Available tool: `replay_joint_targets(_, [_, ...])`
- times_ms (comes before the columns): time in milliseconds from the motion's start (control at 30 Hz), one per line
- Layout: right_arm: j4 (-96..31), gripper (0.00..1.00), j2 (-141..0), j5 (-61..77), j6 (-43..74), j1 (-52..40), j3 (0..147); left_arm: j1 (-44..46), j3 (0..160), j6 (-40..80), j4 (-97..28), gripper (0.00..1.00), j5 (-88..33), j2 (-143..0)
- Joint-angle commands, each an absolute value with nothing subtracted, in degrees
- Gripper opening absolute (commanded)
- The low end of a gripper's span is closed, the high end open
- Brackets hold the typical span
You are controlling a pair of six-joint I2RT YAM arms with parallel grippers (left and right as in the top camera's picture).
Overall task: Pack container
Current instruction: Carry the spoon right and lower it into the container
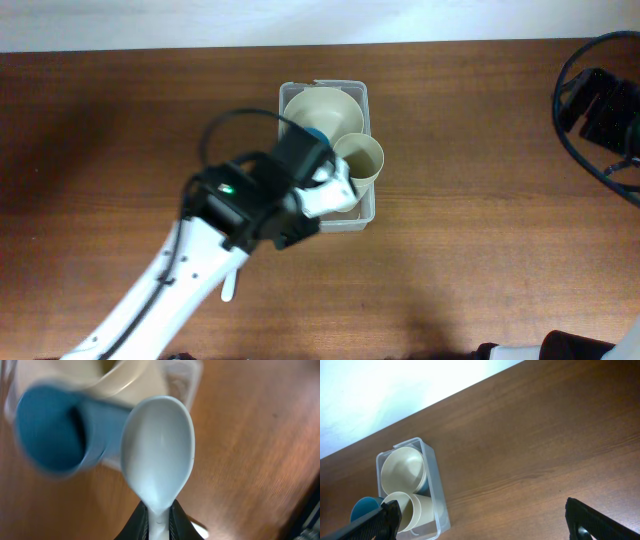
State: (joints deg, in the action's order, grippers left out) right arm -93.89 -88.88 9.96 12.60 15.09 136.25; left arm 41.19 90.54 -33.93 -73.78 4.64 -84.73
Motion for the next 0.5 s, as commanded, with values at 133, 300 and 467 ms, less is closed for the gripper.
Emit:
replay_joint_targets(133, [-93.69,0.99,-88.88,9.82,12.23,15.51,136.66,45.01,90.8,-52.84,-70.41,0.01,4.56,-94.59])
replay_joint_targets(300, [-93.69,0.99,-88.88,9.82,12.23,15.51,136.66,44.73,90.8,-56.1,-66.15,0.01,8.93,-101.3])
replay_joint_targets(467, [-93.69,0.99,-88.88,9.82,12.23,15.51,136.66,44.73,90.8,-57.58,-62.59,0.01,11.31,-105.49])
